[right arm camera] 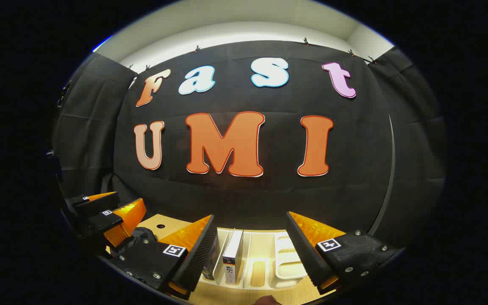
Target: Open the schoolbag, grab two books from the bookshelf and put them into the schoolbag.
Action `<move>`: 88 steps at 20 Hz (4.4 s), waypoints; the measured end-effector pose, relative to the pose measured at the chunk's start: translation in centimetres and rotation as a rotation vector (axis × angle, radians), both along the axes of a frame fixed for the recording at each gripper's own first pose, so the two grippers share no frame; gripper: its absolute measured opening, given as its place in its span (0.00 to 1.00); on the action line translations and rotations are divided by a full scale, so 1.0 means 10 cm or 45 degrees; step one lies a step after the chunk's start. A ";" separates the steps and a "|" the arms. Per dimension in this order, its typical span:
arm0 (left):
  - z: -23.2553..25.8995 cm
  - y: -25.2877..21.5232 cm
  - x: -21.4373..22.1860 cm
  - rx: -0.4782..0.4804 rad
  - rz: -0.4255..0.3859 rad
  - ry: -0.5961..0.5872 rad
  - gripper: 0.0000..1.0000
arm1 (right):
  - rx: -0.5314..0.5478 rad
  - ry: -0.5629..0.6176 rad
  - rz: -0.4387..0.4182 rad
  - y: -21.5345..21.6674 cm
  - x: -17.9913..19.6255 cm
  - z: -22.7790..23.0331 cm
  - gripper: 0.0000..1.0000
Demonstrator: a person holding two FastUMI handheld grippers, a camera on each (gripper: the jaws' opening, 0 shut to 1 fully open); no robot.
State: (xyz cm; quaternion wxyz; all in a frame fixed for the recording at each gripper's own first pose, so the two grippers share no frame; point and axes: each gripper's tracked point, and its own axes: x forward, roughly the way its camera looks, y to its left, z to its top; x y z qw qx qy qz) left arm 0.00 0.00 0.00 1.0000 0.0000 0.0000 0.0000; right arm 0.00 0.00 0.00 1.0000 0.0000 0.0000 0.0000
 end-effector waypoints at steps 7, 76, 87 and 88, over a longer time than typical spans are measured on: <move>-0.01 0.01 -0.01 0.007 0.008 0.004 0.96 | -0.012 0.005 0.029 0.04 0.06 -0.04 0.96; -2.99 1.26 -1.50 1.294 0.178 0.793 0.96 | -0.090 0.243 0.234 -0.39 0.13 -1.13 0.97; -3.28 1.61 -1.21 1.395 0.132 0.938 0.94 | -0.112 0.251 0.214 -0.37 0.17 -1.10 0.97; -3.27 1.64 -1.16 1.408 0.125 0.942 0.94 | -0.118 0.247 0.203 -0.39 0.15 -1.08 0.97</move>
